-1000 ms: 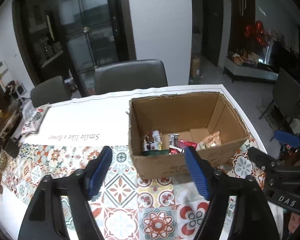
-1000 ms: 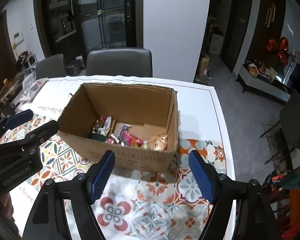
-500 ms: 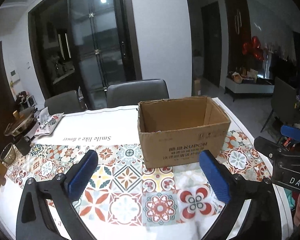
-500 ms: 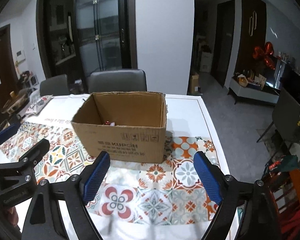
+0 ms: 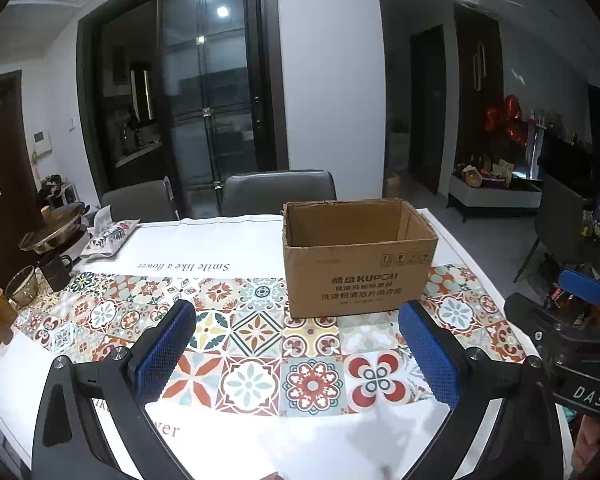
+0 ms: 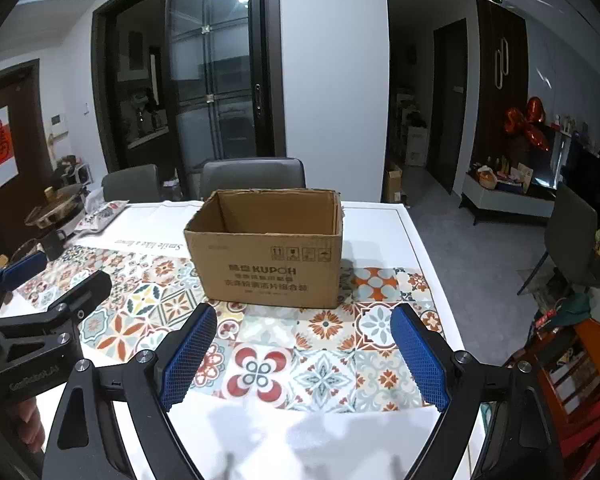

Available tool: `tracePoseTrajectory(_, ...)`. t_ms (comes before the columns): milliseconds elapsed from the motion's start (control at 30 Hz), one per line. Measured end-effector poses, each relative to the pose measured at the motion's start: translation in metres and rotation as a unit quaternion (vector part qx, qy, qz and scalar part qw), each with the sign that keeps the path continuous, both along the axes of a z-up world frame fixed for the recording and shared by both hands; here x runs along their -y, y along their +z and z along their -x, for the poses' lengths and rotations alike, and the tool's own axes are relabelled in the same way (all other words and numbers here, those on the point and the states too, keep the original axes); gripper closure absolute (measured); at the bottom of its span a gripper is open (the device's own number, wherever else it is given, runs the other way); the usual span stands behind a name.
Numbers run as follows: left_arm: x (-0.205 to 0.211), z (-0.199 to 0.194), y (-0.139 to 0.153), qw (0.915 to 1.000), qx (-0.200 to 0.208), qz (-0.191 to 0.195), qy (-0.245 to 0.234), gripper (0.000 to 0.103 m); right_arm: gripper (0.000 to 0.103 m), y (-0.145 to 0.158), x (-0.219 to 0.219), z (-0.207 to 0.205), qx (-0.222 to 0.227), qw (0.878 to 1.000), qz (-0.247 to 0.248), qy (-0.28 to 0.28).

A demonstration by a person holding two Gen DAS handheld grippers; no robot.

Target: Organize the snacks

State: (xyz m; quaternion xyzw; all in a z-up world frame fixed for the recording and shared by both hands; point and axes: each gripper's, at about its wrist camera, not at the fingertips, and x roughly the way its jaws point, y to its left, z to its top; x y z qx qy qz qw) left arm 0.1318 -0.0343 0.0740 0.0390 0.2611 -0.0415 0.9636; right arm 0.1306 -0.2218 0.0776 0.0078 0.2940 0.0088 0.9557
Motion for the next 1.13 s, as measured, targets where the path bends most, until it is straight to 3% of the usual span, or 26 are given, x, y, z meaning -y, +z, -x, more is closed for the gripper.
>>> tracePoseTrajectory(300, 0.004, 0.025, 0.006, 0.9997, 0.024, -0.010, -0.003, 0.000, 0.014, 0.000, 0.001, 0.023, 0.007, 1.000, -0.013, 0.006)
tracePoseTrajectory(1133, 0.002, 0.035, -0.002, 0.9998, 0.019, -0.006, -0.002, 0.000, 0.014, -0.001, 0.000, 0.042, 0.019, 1.000, -0.004, 0.003)
